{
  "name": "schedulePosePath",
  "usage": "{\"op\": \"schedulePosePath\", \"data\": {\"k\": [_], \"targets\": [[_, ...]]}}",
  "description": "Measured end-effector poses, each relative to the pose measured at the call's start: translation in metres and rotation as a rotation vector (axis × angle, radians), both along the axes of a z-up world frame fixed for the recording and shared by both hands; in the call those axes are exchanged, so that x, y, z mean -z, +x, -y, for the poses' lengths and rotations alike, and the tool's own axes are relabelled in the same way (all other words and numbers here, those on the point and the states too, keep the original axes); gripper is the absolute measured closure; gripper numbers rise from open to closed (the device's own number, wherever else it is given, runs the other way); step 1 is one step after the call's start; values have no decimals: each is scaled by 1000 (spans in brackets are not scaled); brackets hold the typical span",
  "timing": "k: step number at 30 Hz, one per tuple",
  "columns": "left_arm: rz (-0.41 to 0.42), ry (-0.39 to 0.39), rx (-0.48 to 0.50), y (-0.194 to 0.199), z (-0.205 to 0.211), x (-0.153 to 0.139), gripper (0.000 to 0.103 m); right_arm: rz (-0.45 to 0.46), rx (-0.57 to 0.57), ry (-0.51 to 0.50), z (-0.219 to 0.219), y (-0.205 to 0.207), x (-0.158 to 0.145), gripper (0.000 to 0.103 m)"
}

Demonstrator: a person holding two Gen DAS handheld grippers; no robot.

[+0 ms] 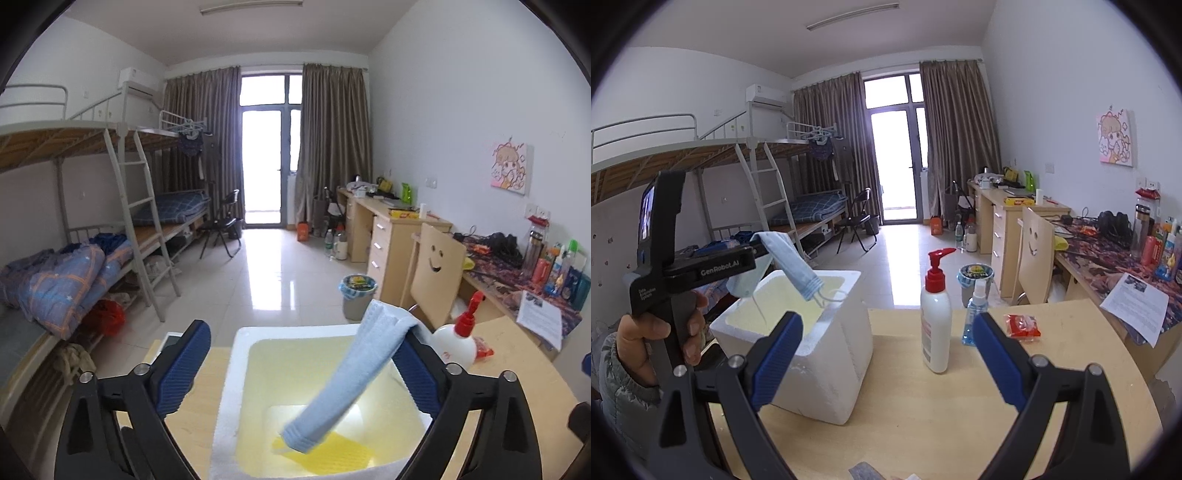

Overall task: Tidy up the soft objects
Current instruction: 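Lower the blue mask into the foam box and open the left tool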

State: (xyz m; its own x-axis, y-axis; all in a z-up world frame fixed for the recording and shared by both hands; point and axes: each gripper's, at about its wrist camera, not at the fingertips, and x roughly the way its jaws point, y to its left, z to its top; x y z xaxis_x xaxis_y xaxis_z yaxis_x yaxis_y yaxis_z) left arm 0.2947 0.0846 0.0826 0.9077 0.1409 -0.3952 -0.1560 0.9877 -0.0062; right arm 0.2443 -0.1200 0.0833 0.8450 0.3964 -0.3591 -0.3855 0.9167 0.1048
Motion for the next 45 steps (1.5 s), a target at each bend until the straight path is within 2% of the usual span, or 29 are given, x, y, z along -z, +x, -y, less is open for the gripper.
{"op": "schedulePosePath", "data": {"k": [3,5,11,16,22,31,37,45], "targets": [[-40,-1,-52,4,-7,4,7,-1,-3,1,0,-2,0,8],[-52,-15,-30,4,-10,6,7,-2,-6,-3,-1,-2,1,8],[-83,8,-7,-3,-9,11,7,-4,-20,-5,-4,0,2,8],[-77,11,29,-11,-9,12,7,-11,-42,-9,-13,4,3,8],[-72,10,38,-15,-13,13,7,-33,-123,-17,-29,15,6,8],[-65,0,67,-18,-18,13,7,-42,-232,-125,-75,41,18,8],[-71,-19,111,-20,-25,15,7,-48,-276,-141,-87,61,22,8],[-65,-26,115,-21,-33,12,7,-19,-238,-157,-98,82,15,8]]}}
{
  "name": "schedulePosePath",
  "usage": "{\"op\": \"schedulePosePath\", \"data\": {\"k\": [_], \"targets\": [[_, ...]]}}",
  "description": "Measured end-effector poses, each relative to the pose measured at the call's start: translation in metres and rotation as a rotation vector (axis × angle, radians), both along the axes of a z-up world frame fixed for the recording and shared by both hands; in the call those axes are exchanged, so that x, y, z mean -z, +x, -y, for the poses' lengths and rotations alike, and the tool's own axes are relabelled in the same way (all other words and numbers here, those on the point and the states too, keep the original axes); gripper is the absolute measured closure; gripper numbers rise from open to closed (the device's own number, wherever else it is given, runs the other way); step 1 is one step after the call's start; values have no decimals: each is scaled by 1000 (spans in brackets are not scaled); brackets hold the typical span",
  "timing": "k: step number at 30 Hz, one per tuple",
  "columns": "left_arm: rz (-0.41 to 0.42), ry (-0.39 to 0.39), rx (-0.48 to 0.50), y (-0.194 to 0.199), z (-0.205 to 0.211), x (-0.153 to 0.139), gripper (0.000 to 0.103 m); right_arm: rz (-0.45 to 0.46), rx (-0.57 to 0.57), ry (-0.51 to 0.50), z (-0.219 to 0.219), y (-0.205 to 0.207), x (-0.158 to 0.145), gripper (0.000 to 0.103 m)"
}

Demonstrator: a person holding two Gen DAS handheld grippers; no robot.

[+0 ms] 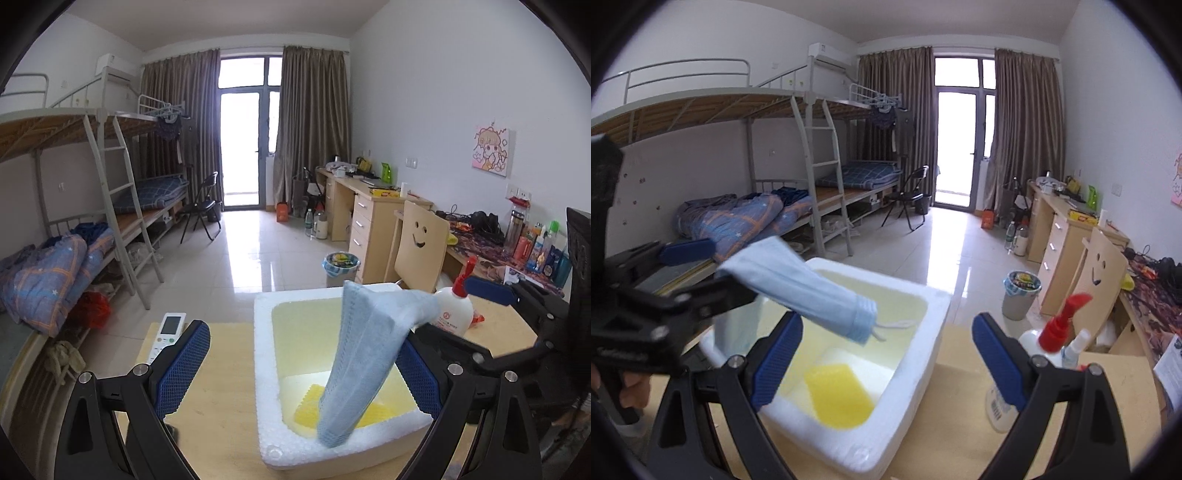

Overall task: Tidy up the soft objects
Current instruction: 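Lower the blue mask into the foam box and open the left tool, then withdraw both tools from the box back toward the remaining items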

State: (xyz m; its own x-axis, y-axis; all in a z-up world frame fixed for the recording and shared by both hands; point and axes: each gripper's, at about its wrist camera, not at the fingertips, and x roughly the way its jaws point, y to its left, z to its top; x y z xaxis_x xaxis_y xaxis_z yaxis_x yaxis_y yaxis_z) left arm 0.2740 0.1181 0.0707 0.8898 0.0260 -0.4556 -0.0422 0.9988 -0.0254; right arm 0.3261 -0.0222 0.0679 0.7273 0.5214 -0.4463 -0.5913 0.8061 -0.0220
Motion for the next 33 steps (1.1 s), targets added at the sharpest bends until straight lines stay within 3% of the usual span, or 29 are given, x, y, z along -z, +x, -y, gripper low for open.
{"op": "schedulePosePath", "data": {"k": [9,16,33], "targets": [[9,-4,-5,-5,-3,-5,7,0,53,5,4,3,-3,8],[42,-1,-31,-14,0,-13,7,32,62,22,12,-20,-19,8],[172,34,-37,-100,24,-54,5,132,86,70,40,-99,-66,8]]}}
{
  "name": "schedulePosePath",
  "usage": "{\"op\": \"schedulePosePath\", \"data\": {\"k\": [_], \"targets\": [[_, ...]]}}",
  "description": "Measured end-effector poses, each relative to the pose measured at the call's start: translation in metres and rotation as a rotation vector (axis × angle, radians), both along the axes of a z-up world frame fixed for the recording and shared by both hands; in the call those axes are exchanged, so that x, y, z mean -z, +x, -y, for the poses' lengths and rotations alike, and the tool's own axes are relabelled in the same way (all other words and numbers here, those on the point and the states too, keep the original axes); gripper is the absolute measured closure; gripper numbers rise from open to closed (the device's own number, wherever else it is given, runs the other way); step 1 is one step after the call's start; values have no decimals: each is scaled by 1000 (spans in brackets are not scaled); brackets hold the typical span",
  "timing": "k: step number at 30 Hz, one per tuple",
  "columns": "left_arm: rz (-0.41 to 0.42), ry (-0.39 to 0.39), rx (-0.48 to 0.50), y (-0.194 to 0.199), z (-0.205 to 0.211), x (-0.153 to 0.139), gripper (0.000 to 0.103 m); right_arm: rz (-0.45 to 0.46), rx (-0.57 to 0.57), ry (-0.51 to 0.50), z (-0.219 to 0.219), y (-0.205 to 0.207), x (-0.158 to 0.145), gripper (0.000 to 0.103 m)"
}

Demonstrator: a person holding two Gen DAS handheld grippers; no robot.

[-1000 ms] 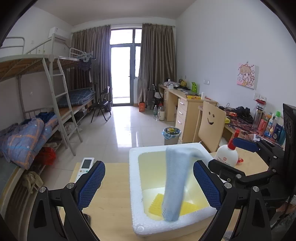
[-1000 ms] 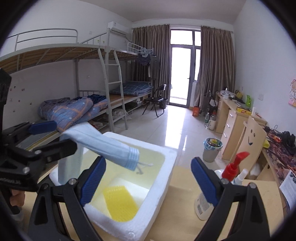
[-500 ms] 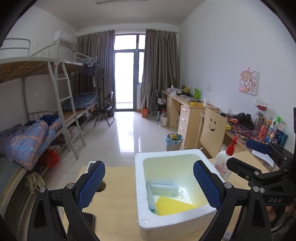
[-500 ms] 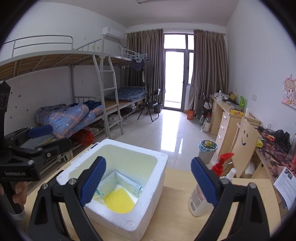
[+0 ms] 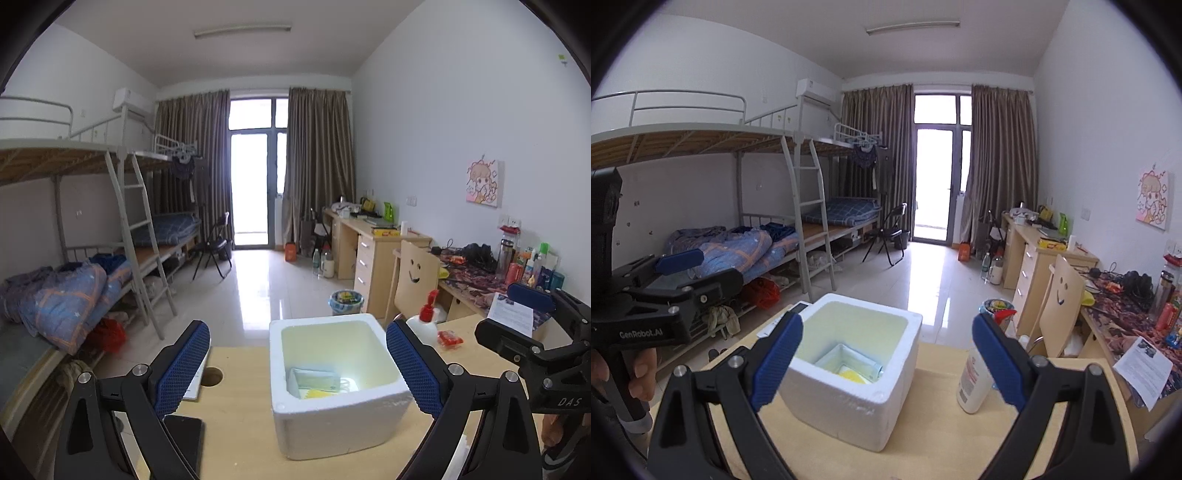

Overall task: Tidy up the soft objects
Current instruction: 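Withdraw both tools from the box back toward the remaining items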

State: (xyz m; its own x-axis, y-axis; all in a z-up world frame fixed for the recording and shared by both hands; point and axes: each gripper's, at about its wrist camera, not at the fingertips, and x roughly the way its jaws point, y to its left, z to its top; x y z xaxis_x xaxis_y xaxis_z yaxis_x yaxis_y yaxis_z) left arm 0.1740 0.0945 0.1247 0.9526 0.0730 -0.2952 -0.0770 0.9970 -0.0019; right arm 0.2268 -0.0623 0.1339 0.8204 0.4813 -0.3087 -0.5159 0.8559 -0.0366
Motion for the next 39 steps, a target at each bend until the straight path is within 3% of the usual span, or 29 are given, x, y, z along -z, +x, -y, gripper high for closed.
{"op": "schedulePosePath", "data": {"k": [20,24,39], "targets": [[96,6,-6,-96,14,-6,1,114,17,58,35,-93,-12,0],[111,-14,-43,-113,16,7,1,141,61,61,43,-107,-3,0],[164,8,13,-140,33,33,1,133,96,87,65,-137,31,0]]}}
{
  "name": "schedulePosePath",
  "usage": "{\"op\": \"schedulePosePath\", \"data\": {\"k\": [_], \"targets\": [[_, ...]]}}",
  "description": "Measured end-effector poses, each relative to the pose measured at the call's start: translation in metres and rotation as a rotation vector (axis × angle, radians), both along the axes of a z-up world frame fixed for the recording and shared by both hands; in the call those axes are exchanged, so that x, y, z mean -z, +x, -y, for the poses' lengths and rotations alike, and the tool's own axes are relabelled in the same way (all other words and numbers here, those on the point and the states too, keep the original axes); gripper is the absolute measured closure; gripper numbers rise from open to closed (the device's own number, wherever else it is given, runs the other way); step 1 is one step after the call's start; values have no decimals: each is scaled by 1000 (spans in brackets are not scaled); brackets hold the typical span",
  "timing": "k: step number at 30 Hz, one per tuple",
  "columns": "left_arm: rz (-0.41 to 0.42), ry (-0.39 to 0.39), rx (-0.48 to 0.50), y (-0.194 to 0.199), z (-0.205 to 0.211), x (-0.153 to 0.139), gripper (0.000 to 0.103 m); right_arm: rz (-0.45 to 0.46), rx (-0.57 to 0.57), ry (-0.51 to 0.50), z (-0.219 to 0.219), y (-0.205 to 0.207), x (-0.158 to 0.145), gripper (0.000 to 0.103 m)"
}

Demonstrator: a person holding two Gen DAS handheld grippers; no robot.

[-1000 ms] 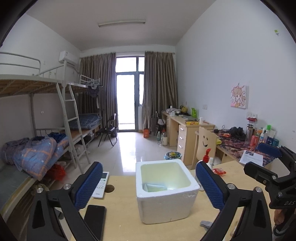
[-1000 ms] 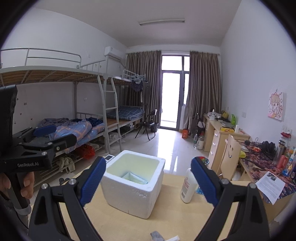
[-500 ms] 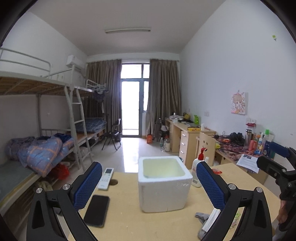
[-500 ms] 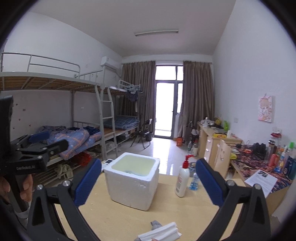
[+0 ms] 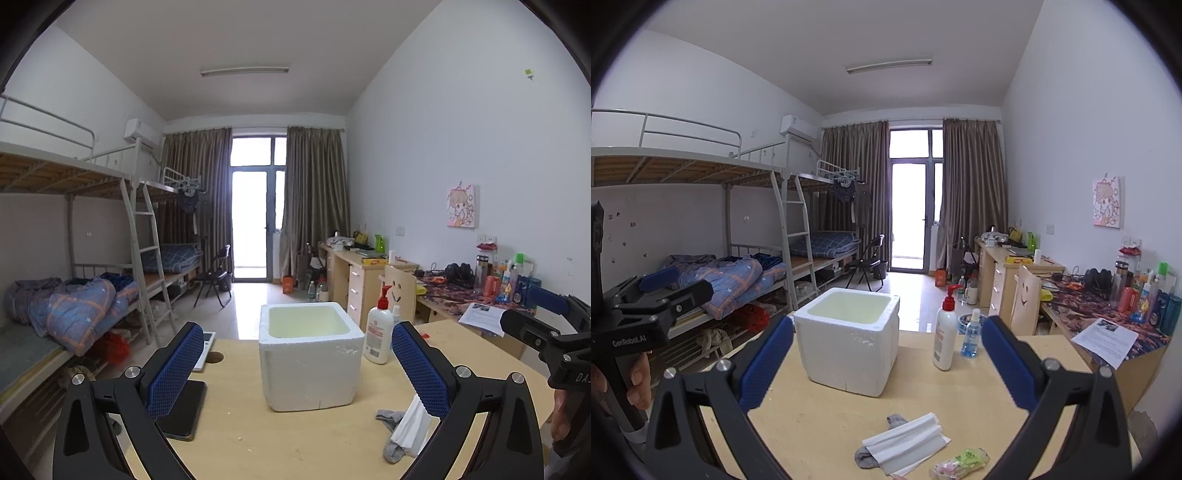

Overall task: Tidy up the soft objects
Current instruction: 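Withdraw both tools from the box back toward the remaining items, then reach the left tool to the white tissue while the right tool approaches the snack packet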

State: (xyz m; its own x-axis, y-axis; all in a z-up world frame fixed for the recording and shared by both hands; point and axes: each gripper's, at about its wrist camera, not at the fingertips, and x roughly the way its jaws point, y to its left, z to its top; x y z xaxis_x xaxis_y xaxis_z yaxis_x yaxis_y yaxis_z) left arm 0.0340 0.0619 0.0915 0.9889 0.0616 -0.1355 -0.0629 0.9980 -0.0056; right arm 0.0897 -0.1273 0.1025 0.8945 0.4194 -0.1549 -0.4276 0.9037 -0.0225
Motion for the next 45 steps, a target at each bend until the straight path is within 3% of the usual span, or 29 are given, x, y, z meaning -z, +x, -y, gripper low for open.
{"op": "schedulePosePath", "data": {"k": [13,18,28,37,45], "targets": [[26,-59,11,-11,-5,45,1,29,62,23,13,-21,44,0],[25,-37,-28,-10,-4,61,1,-13,66,22,17,-22,61,0],[3,-66,-43,-11,-7,100,1,-38,110,6,24,-23,89,0],[-96,-78,-34,7,-9,127,1,-106,118,20,31,-14,112,0],[-134,-70,33,18,4,129,1,-140,136,4,37,-6,122,0]]}}
